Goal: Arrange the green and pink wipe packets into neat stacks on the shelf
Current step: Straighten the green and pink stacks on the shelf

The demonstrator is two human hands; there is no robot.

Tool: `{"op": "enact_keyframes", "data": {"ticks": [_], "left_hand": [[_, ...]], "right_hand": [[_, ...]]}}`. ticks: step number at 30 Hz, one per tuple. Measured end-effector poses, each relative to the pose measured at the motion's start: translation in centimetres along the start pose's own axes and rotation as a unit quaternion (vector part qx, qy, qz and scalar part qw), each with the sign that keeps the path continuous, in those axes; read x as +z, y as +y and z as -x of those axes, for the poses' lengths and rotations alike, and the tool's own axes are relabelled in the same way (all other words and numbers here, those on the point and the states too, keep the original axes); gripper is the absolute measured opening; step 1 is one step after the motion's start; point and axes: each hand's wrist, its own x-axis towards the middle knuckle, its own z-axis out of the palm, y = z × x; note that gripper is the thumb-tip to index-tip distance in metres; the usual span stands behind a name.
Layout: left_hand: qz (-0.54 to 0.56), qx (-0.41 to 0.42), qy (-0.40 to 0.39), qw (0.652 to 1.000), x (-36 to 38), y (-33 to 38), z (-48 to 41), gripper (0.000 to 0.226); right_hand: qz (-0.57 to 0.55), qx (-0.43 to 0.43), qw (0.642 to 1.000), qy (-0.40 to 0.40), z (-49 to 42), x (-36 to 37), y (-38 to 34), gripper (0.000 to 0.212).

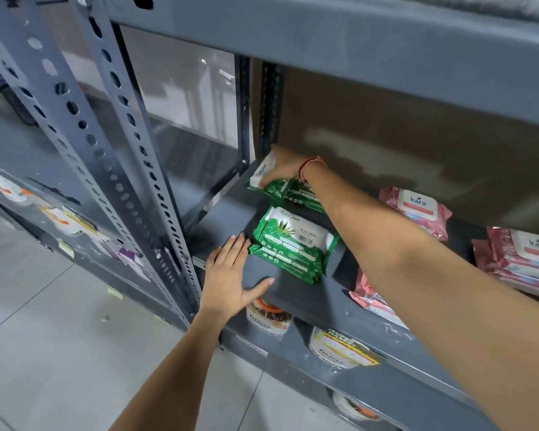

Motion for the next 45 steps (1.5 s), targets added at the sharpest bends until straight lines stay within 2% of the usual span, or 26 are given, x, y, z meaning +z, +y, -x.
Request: {"op": "enact_keyframes", "data": {"ticks": [2, 5, 8, 10, 12, 17, 20, 21, 23, 25, 27, 30, 35, 42, 45], "left_hand": [[-0.005, -0.002, 0.000, 1.000, 0.1, -0.1, 0.0, 0.090], [-0.006, -0.003, -0.005, 1.000, 0.1, 0.0, 0.0, 0.090], [-0.004, -0.002, -0.004, 1.000, 0.1, 0.0, 0.0, 0.090], [-0.001, 0.000, -0.003, 1.000, 0.0, 0.0, -0.1, 0.090], [0.002, 0.001, -0.004, 1.000, 0.0, -0.1, -0.1, 0.090], [0.000, -0.002, -0.005, 1.000, 0.0, -0.1, 0.1, 0.091], [0.007, -0.004, -0.002, 1.000, 0.0, -0.1, 0.1, 0.090], [0.008, -0.002, -0.003, 1.000, 0.0, -0.1, 0.1, 0.090], [0.005, -0.003, -0.001, 1.000, 0.0, -0.2, 0.0, 0.090], [0.006, -0.006, -0.001, 1.000, 0.1, -0.2, 0.0, 0.090], [0.007, -0.007, -0.004, 1.000, 0.2, -0.3, 0.0, 0.089], [0.010, -0.008, -0.005, 1.000, 0.3, -0.3, 0.0, 0.089], [0.012, -0.007, -0.004, 1.000, 0.4, -0.3, -0.1, 0.089], [0.013, -0.002, -0.003, 1.000, 0.5, -0.5, 0.0, 0.090], [0.011, 0.005, -0.002, 1.000, 0.3, -0.5, 0.1, 0.091]], "right_hand": [[-0.054, 0.039, 0.998, 0.014, 0.8, -1.2, 0.7, 0.082], [-0.103, 0.112, 0.988, 0.035, 1.9, -2.4, 2.1, 0.085], [-0.074, 0.195, 0.977, 0.041, 2.3, -2.2, 3.9, 0.084], [-0.055, 0.249, 0.967, 0.023, 2.9, -1.4, 4.7, 0.092], [-0.035, 0.270, 0.961, 0.038, 3.2, -0.8, 5.4, 0.100], [-0.042, 0.231, 0.970, 0.063, 3.6, -1.7, 6.4, 0.099], [0.000, 0.219, 0.966, 0.137, 4.1, -3.0, 6.9, 0.094], [0.012, 0.209, 0.968, 0.137, 4.2, -3.4, 7.1, 0.092], [0.021, 0.176, 0.982, 0.059, 4.1, -4.0, 7.4, 0.096], [0.026, 0.141, 0.987, -0.067, 3.9, -4.0, 7.5, 0.105], [0.057, 0.106, 0.986, -0.116, 3.7, -3.2, 7.8, 0.109], [0.077, 0.076, 0.992, -0.058, 3.2, -1.9, 8.7, 0.106], [0.059, 0.083, 0.995, -0.007, 2.8, -1.0, 9.0, 0.102], [0.166, 0.101, 0.979, 0.064, 2.5, -0.1, 8.4, 0.097], [0.183, 0.110, 0.974, 0.071, 2.6, 0.3, 8.2, 0.095]]}}
